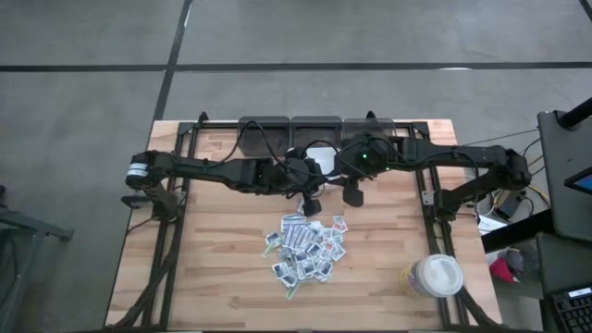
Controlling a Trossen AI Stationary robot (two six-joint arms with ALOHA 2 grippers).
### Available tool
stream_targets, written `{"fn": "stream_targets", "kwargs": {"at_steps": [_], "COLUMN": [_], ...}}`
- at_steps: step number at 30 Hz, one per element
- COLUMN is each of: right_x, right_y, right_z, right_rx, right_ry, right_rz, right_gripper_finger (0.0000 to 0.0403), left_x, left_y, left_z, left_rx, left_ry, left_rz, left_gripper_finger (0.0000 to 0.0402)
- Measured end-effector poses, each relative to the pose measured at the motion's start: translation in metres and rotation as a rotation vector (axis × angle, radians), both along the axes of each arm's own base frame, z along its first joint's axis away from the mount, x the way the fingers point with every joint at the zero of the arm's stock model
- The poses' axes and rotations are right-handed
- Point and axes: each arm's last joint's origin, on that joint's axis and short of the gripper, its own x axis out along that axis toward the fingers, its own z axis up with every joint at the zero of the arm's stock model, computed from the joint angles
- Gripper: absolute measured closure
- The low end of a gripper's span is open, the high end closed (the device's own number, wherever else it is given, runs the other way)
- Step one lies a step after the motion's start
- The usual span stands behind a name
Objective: Pick & Place First Aid Supplies
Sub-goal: Put the green bandage pack into the right gray bin
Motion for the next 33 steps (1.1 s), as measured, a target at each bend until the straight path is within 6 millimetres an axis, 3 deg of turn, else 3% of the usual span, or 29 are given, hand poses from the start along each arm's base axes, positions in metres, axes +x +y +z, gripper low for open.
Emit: {"fn": "stream_targets", "kwargs": {"at_steps": [6,14,18,23,28,33], "right_x": [-0.002,-0.003,-0.003,-0.007,-0.016,-0.032], "right_y": [0.001,0.001,0.001,-0.001,-0.019,-0.056], "right_z": [0.002,0.004,0.003,0.0,-0.004,-0.002], "right_rx": [-0.004,-0.004,-0.001,-0.037,-0.151,-0.252], "right_ry": [-0.007,-0.016,-0.01,0.044,0.137,0.227], "right_rz": [0.003,0.001,-0.001,-0.073,-0.272,-0.513], "right_gripper_finger": [0.0387,0.0395,0.0395,0.0395,0.0395,0.0395], "left_x": [0.0,0.0,-0.001,-0.008,-0.019,-0.032], "left_y": [0.0,0.001,0.003,0.01,0.014,0.015], "left_z": [0.0,0.0,0.001,0.008,0.012,0.001], "left_rx": [-0.001,0.023,0.138,0.307,0.389,0.289], "left_ry": [-0.001,0.005,0.031,0.054,0.107,0.198], "left_rz": [0.001,0.003,0.057,0.248,0.395,0.435], "left_gripper_finger": [0.0402,0.039,0.0361,0.0313,0.0287,0.0284]}}
